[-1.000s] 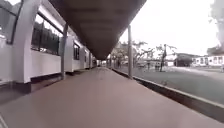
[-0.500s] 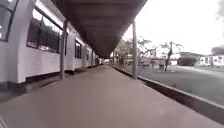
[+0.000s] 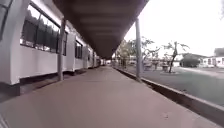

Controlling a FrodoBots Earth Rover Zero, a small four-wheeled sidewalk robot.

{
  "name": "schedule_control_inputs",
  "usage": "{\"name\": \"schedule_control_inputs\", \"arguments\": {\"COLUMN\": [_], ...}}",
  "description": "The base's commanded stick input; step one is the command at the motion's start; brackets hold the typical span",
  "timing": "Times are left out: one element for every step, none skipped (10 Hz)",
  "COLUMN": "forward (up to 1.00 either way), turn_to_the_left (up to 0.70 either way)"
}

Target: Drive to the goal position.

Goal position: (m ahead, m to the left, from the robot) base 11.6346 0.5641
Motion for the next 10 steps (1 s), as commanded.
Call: {"name": "schedule_control_inputs", "arguments": {"forward": [0.7,0.7,0.7,0.7,0.7,0.7,0.7,0.7,0.7,0.7], "turn_to_the_left": [0.0,0.0,0.0,0.0,0.0,0.0,0.0,0.0,0.0,0.0]}}
